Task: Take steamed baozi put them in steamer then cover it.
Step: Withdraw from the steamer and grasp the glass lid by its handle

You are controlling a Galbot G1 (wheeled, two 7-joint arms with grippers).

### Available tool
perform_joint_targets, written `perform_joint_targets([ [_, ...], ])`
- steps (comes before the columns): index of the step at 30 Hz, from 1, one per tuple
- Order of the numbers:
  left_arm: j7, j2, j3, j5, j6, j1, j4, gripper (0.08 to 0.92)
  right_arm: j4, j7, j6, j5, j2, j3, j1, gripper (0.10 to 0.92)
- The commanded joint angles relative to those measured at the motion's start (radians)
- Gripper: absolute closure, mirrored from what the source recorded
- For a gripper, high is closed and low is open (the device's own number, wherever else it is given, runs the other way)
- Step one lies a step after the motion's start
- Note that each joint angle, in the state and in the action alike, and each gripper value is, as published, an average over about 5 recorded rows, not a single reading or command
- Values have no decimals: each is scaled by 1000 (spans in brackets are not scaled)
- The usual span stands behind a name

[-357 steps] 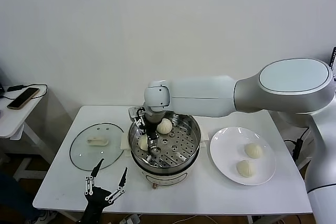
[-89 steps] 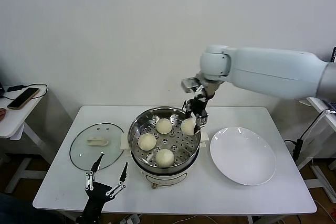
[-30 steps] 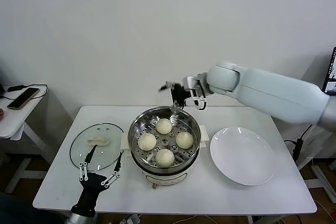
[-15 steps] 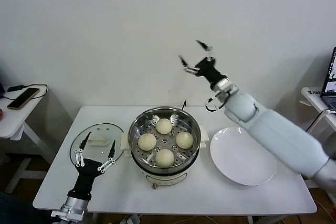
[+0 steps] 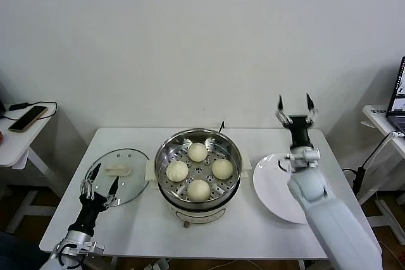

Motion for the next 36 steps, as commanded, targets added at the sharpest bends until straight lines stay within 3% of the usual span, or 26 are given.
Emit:
perform_joint_targets([
  [1, -91, 24, -9, 446, 57, -91, 254, 177, 6, 2, 78, -61, 121, 261, -334, 203],
  [6, -142, 19, 17, 523, 45, -191, 350, 177, 16, -9, 76, -88, 146, 279, -367, 203],
  [18, -152, 13, 62, 540, 35, -353, 493, 177, 19, -22, 61, -127, 168, 310, -395, 203],
  [36, -148, 0, 84, 576, 35, -469, 626, 177, 12, -35, 59, -145, 182, 327, -403, 203],
])
